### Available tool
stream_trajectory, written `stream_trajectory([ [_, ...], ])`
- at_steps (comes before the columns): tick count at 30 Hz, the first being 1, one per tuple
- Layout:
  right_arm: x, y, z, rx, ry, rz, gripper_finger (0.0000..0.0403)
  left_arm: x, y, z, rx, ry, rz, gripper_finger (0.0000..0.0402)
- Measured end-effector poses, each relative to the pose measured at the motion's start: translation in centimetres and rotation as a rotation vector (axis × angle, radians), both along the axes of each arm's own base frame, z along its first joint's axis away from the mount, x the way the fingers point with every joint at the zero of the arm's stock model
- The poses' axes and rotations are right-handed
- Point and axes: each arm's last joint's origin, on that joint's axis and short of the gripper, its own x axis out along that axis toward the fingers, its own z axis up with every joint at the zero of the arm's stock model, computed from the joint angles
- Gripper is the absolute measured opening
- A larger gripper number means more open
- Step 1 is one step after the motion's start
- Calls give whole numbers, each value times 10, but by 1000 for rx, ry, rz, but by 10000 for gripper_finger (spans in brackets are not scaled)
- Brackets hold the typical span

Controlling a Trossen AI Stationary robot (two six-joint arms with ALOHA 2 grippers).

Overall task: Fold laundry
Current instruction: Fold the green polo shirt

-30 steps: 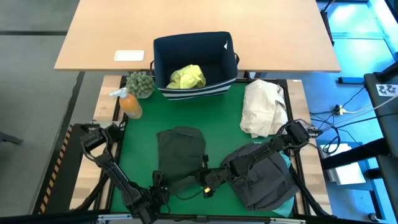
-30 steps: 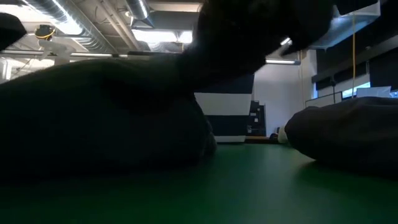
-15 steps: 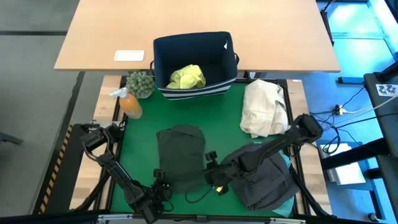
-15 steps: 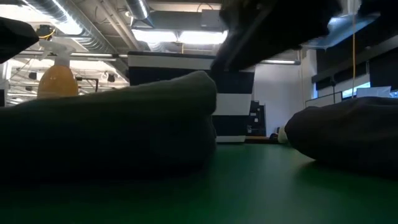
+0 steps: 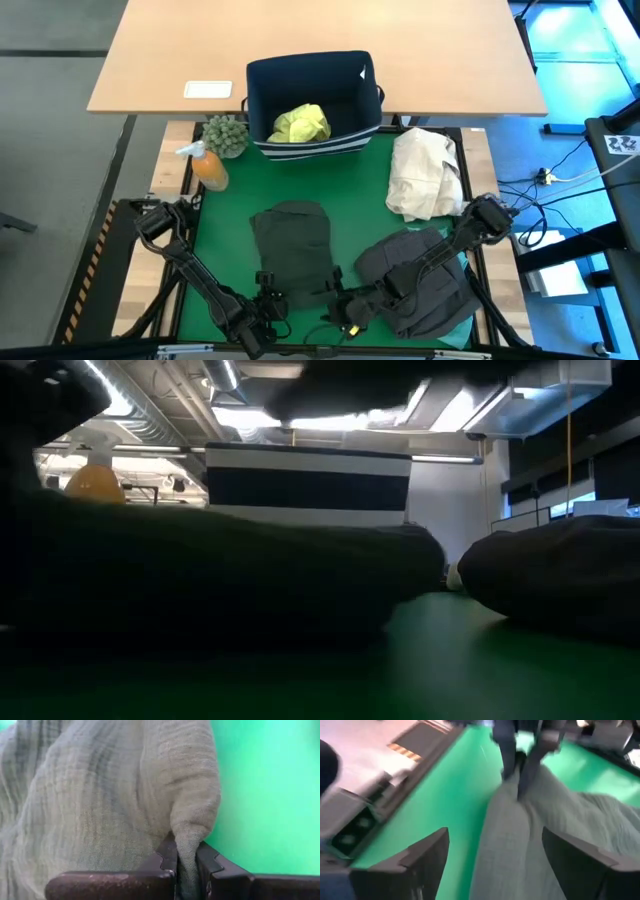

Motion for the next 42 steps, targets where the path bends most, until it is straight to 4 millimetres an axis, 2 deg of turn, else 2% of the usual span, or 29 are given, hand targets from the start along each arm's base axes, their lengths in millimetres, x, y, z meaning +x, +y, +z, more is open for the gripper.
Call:
stream_trajectory([
  [6, -1, 6, -25, -61, 22, -66, 323, 9, 0, 9, -26, -25, 20, 12],
  [19, -15, 1, -37, -228, 99, -204, 316, 13, -3, 13, -69, -61, 41, 12],
  [22, -15, 1, -37, -229, 93, -215, 282, 14, -6, 18, -83, -74, 37, 12],
  [24, -15, 1, -37, -220, 99, -209, 240, 15, -10, 23, -96, -85, 32, 12],
  [31, -20, 5, -31, -204, 103, -183, 25, 14, -20, 35, -128, -102, 6, 12],
  [37, -27, 11, -9, -162, 61, -162, 14, 9, -29, 35, -231, -71, 14, 12],
  [42, -31, 15, 4, -137, 30, -131, 12, 8, -41, 39, -323, -111, -18, 12],
])
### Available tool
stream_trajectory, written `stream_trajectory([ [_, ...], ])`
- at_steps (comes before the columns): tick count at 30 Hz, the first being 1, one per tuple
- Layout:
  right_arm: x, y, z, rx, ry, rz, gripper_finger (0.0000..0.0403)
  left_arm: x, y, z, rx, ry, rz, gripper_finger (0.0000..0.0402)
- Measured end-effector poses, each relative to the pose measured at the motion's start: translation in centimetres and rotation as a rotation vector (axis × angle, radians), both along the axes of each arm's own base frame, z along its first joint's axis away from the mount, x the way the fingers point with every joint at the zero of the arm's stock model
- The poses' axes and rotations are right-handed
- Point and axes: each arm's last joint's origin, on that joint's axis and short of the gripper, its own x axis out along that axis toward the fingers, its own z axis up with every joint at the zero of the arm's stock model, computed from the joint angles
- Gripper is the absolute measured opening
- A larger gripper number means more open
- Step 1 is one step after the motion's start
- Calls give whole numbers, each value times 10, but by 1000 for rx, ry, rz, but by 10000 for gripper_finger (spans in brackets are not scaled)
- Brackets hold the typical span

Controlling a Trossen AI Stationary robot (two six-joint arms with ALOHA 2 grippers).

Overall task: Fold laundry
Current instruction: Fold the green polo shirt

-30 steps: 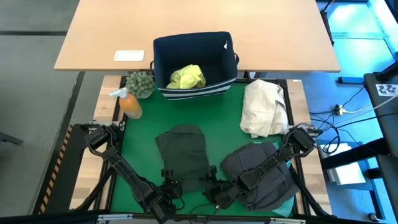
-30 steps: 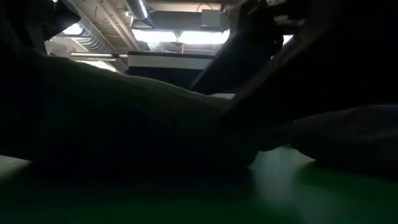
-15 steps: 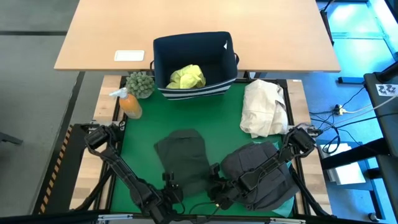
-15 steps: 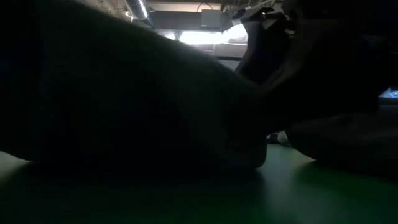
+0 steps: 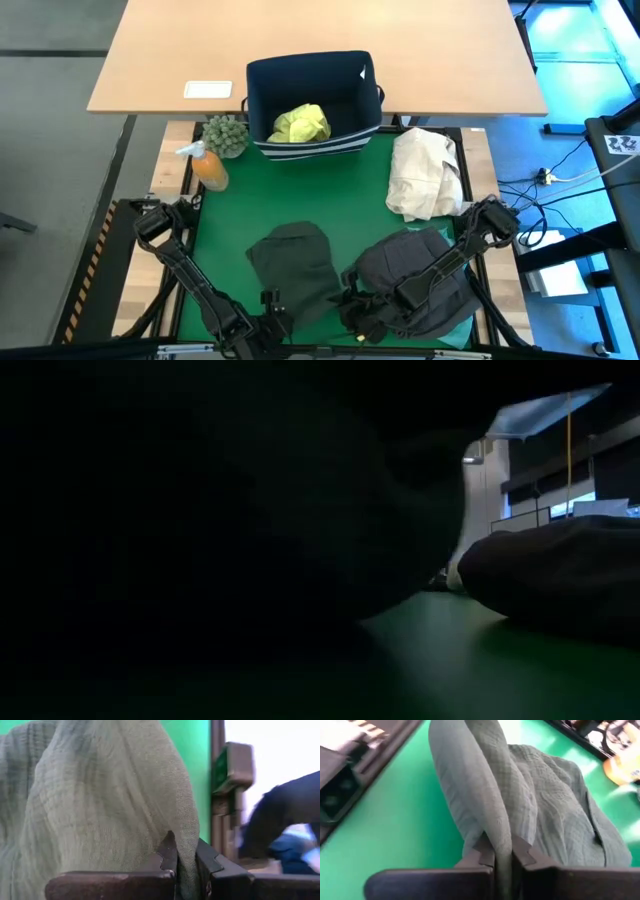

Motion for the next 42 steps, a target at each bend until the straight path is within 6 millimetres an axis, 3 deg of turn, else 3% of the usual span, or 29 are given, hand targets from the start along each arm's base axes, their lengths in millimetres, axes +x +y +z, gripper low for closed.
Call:
stream_trajectory([
  [6, -2, 3, 0, 17, 28, 61, 8, 3, -9, 4, -102, -37, -34, 12],
  [18, -1, 3, -1, 83, 83, 143, 4, 1, -12, 4, -145, 2, -71, 12],
  [23, 0, 0, 13, 119, 62, 167, 3, 5, -20, 25, -154, -23, -125, 12],
  [27, 9, -14, 32, 202, 31, 216, 3, -1, -30, 42, -45, -132, -196, 12],
  [34, 40, -51, 35, 354, 32, 295, 2, -29, -26, 17, -43, -127, -46, 12],
  [42, 62, -86, 36, 390, -4, 242, 2, -67, -6, 31, -44, -259, 66, 12],
])
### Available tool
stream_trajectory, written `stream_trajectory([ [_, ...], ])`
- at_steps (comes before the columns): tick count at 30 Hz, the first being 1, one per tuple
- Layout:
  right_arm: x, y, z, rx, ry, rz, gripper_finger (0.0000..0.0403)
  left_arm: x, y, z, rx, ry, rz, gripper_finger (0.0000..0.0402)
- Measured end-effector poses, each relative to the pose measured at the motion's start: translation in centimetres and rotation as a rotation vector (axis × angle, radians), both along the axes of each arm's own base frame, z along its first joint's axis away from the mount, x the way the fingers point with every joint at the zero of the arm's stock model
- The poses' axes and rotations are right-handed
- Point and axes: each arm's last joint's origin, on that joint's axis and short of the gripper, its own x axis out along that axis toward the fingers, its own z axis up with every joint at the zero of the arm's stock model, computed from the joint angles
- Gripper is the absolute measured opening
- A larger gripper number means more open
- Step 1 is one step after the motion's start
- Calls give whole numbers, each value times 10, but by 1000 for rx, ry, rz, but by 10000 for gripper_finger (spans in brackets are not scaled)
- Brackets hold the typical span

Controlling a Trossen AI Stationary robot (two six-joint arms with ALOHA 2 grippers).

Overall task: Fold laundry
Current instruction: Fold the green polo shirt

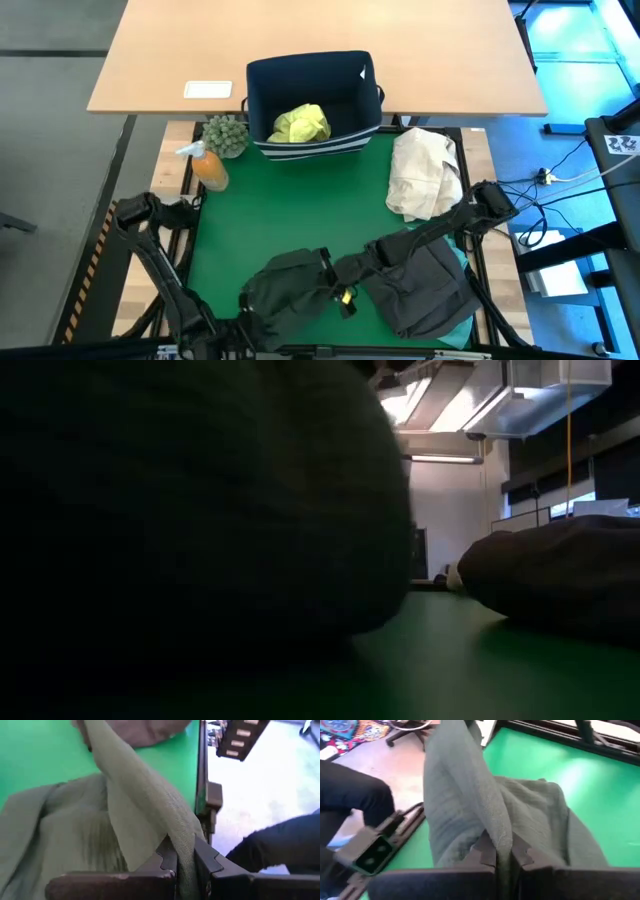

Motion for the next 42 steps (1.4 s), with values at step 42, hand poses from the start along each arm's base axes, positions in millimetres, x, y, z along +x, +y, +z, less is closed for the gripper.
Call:
stream_trajectory([
  [42, 28, -121, -120, 53, 68, -344, 4, -51, 165, -100, -120, 90, 362, 49],
])
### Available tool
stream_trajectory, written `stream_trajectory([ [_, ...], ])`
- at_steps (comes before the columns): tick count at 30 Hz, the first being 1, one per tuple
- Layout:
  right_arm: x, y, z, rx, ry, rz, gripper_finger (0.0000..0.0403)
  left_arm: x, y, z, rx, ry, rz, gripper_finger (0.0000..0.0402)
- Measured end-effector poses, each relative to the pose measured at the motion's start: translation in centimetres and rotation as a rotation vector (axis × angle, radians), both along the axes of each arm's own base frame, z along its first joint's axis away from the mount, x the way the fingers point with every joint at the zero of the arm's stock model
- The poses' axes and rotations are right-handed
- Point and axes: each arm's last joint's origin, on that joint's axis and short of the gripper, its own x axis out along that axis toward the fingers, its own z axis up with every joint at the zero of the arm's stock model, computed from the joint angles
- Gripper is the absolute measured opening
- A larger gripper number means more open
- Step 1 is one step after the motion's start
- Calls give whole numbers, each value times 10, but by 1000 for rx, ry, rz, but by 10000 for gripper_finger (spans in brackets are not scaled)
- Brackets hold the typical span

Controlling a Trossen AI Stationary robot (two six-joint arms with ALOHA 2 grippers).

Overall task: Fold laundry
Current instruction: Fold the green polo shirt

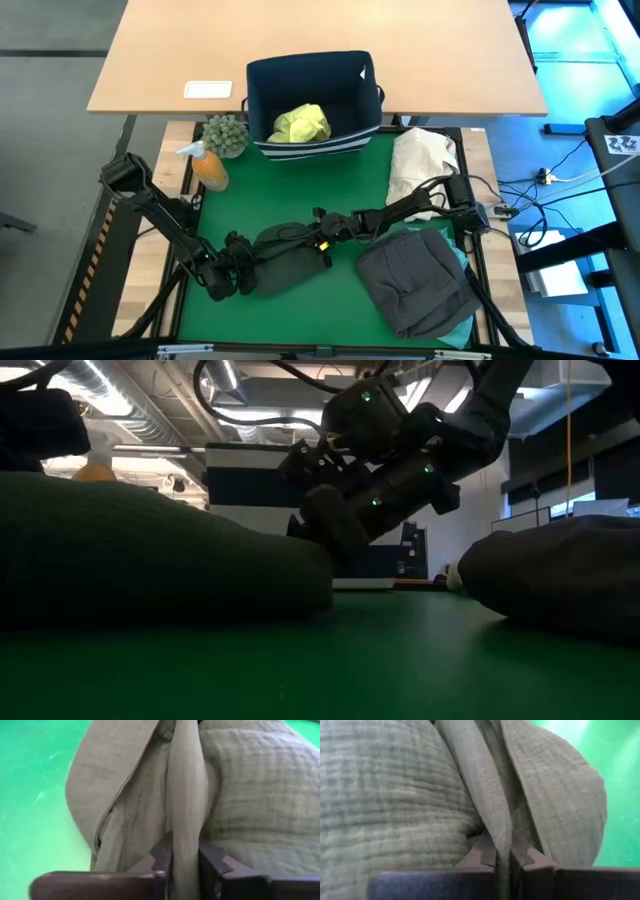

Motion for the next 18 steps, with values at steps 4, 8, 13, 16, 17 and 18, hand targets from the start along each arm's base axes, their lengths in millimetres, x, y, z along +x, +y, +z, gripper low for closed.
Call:
stream_trajectory([
  [4, -1, 0, -1, -2, 11, 1, 3, 1, 2, 0, -11, 9, 10, 77],
  [8, -1, 0, -1, 7, 13, 18, 3, 2, 4, 4, -11, 28, -30, 102],
  [13, -1, 1, -1, 11, 20, 25, 4, 0, 9, 24, -18, 11, -100, 129],
  [16, -1, 1, -1, 12, 21, 26, 3, -5, 18, 36, -40, 15, -103, 134],
  [17, -1, 1, -1, 13, 21, 29, 3, -8, 20, 40, -38, 17, -101, 134],
  [18, -1, 1, -1, 14, 21, 30, 3, -10, 23, 43, -35, 17, -99, 134],
])
